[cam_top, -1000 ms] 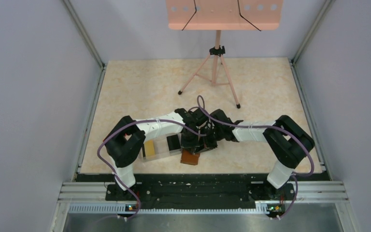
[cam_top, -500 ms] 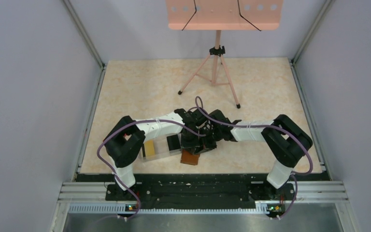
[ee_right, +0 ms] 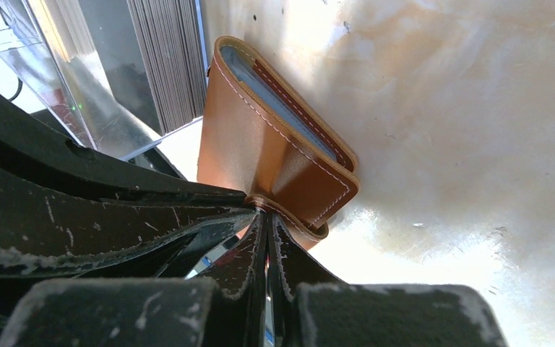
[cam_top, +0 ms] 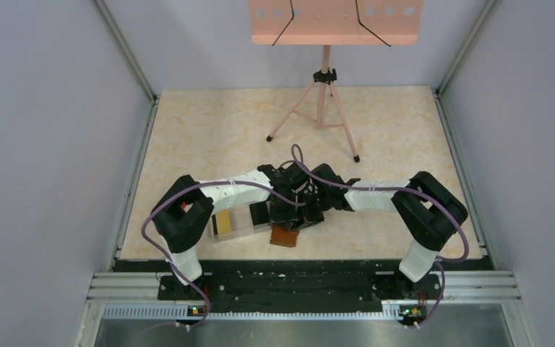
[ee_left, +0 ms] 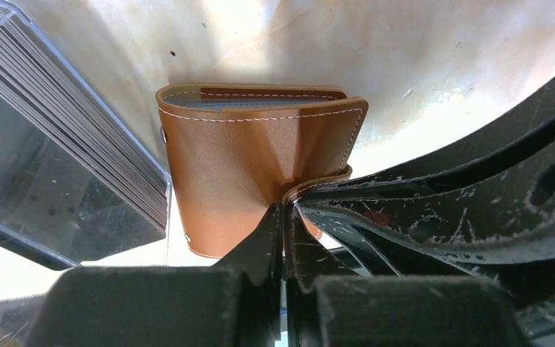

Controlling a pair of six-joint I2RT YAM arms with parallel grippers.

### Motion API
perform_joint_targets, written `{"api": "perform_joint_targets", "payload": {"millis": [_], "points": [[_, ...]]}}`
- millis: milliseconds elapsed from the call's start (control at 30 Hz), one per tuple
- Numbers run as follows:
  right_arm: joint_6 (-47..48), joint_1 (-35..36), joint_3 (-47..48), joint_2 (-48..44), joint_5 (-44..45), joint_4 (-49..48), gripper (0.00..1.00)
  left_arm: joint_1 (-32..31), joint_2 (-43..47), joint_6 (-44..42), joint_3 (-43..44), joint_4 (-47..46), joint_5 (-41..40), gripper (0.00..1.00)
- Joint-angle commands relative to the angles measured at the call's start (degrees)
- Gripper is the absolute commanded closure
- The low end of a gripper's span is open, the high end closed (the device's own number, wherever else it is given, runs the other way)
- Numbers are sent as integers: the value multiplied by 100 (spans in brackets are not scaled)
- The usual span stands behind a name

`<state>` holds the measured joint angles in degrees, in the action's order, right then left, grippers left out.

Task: Put the credit cards into the card holder
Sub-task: Close the card holder at the center of the board, then reset both arms

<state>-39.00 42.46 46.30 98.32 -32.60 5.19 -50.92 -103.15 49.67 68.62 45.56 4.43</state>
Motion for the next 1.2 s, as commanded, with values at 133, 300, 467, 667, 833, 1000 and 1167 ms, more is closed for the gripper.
{"api": "perform_joint_targets", "payload": {"millis": [133, 300, 467, 667, 833, 1000, 1167], "points": [[36, -2, 129, -864, 698, 491, 90, -103, 724, -18, -182, -739, -247, 64], [-290, -434, 65, -1704, 656, 473, 60, 50, 1459, -134, -191, -1195, -188, 41], [-394, -995, -103, -2391, 647, 505, 35, 595, 2335, 123, -942, -2507, 446, 27], [-220, -1537, -199, -2804, 554, 789, 22, 1773, 3544, 886, -2379, -4344, 1321, 2], [1, -1779, -253, -2943, 642, 976, 19, 2682, 4341, 731, -2870, -4192, 1394, 1], [665, -2047, -110, -3000, 1391, 1447, 10, 3500, 4800, -177, -2813, -3288, 1111, 1], [1331, -2514, 75, -3024, 2731, 1770, 6, 3902, 5054, -1624, -2652, -2870, 137, 1]]}}
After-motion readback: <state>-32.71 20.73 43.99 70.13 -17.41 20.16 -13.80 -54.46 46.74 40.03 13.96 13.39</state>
